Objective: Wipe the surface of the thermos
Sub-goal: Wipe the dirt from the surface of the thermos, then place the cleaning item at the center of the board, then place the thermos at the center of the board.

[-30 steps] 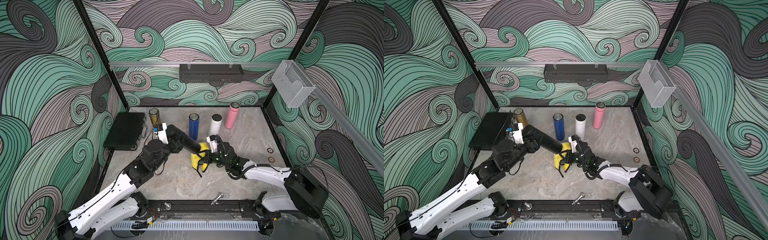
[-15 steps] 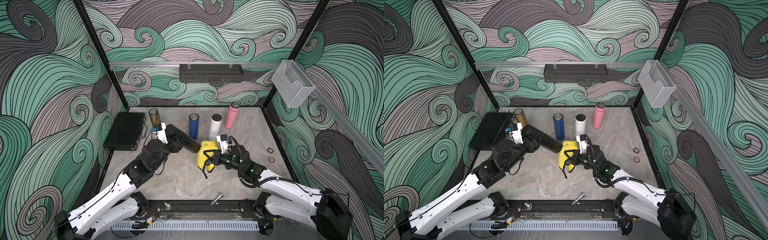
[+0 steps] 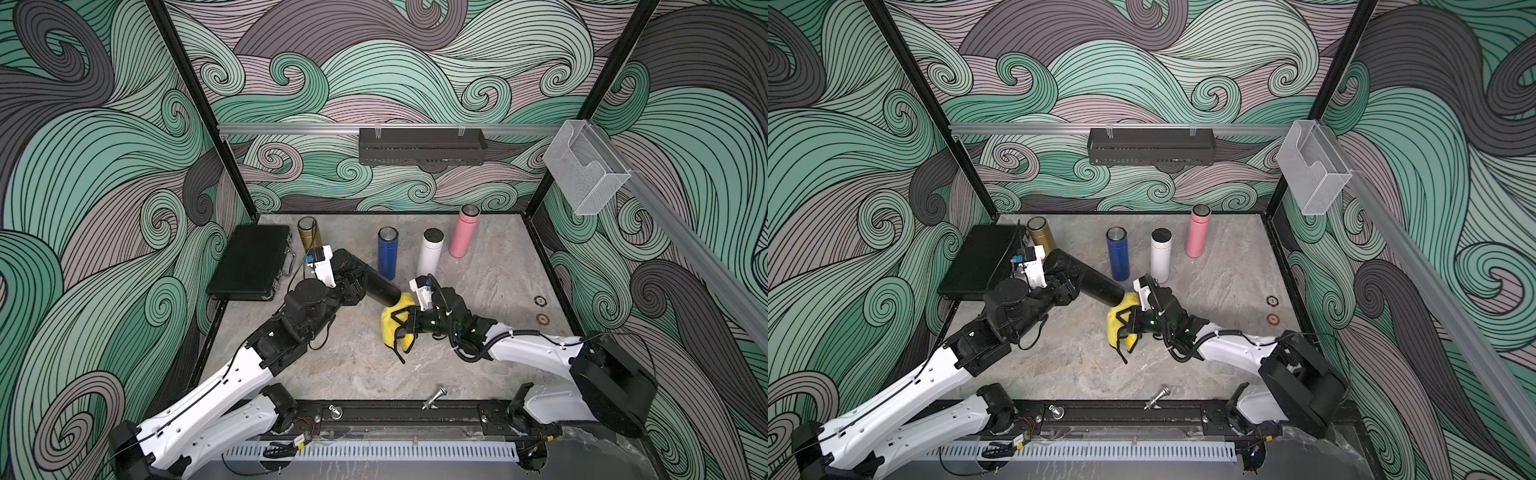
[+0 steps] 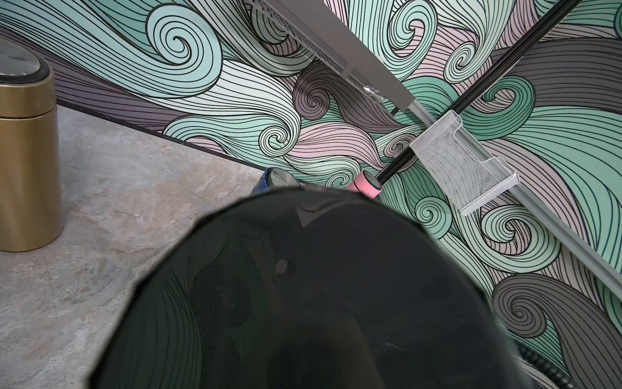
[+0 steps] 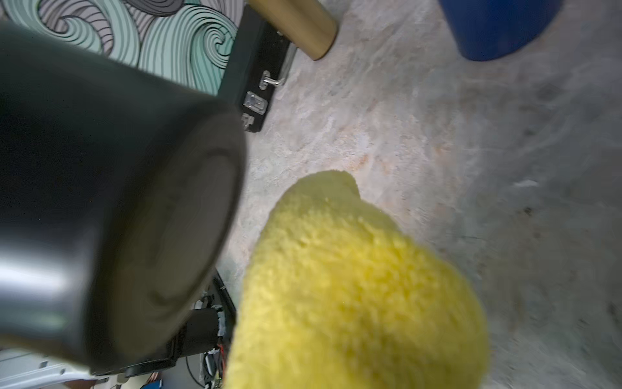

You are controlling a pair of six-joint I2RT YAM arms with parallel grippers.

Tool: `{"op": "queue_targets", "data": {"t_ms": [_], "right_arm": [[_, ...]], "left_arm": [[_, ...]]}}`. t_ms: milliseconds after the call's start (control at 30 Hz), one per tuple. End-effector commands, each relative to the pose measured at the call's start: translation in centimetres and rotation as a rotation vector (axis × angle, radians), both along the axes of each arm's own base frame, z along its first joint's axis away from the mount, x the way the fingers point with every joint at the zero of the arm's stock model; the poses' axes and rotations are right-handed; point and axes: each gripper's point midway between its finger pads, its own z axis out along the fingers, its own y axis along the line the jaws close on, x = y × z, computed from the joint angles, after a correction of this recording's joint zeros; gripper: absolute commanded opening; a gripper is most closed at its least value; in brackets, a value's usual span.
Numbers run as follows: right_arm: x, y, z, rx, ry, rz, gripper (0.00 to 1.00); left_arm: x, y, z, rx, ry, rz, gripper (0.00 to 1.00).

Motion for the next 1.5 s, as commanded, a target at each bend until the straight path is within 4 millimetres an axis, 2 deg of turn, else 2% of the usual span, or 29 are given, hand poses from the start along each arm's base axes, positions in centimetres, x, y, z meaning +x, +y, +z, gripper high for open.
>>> {"op": "queue_targets", "data": {"t_ms": [0, 167, 333, 400, 533, 633, 767, 967, 1233, 1333, 1467], "right_arm": [[0.0, 1.7, 3.8, 0.092, -0.082, 0.041, 0.00], [-0.4, 0.0, 3.9, 0.066, -0.088, 0.001, 0.00], [-0.3, -3.4, 3.3, -0.038, -0.116, -0.092, 0.00], [0.1, -5.9, 2.2, -0.108, -0.095, -0.171, 0.00], [1.6, -14.3, -1.4, -0.272, 0.034, -0.430, 0.00], [1.8, -19.8, -2.4, -0.343, 0.066, -0.582, 0.00], [2.3, -23.5, -2.9, -0.323, 0.107, -0.672, 0.00], [3.8, -24.5, -4.7, -0.356, 0.171, -0.680, 0.00], [6.1, -24.0, -7.3, -0.401, 0.201, -0.646, 0.01], [6.2, -23.8, -8.1, -0.407, 0.217, -0.631, 0.18], [6.0, -24.0, -7.8, -0.413, 0.209, -0.635, 0.40]], "left_arm": [[0.5, 0.1, 2.5, -0.048, -0.067, 0.016, 0.00], [0.7, 0.1, 2.0, -0.028, -0.065, 0.025, 0.00], [1.0, 0.1, 1.8, -0.004, -0.067, 0.031, 0.00], [1.2, 0.0, 1.6, 0.023, -0.071, 0.030, 0.00], [2.1, -0.3, 0.2, 0.133, -0.063, 0.034, 0.00], [2.8, -1.4, -1.0, 0.221, -0.057, -0.003, 0.00], [3.5, -3.2, -2.5, 0.291, -0.043, -0.068, 0.00], [4.5, -5.2, -4.3, 0.392, -0.024, -0.126, 0.00], [5.5, -7.1, -7.2, 0.526, 0.025, -0.170, 0.00], [5.6, -7.6, -7.9, 0.559, 0.022, -0.170, 0.00], [6.0, -7.9, -8.7, 0.581, 0.033, -0.167, 0.00]]}}
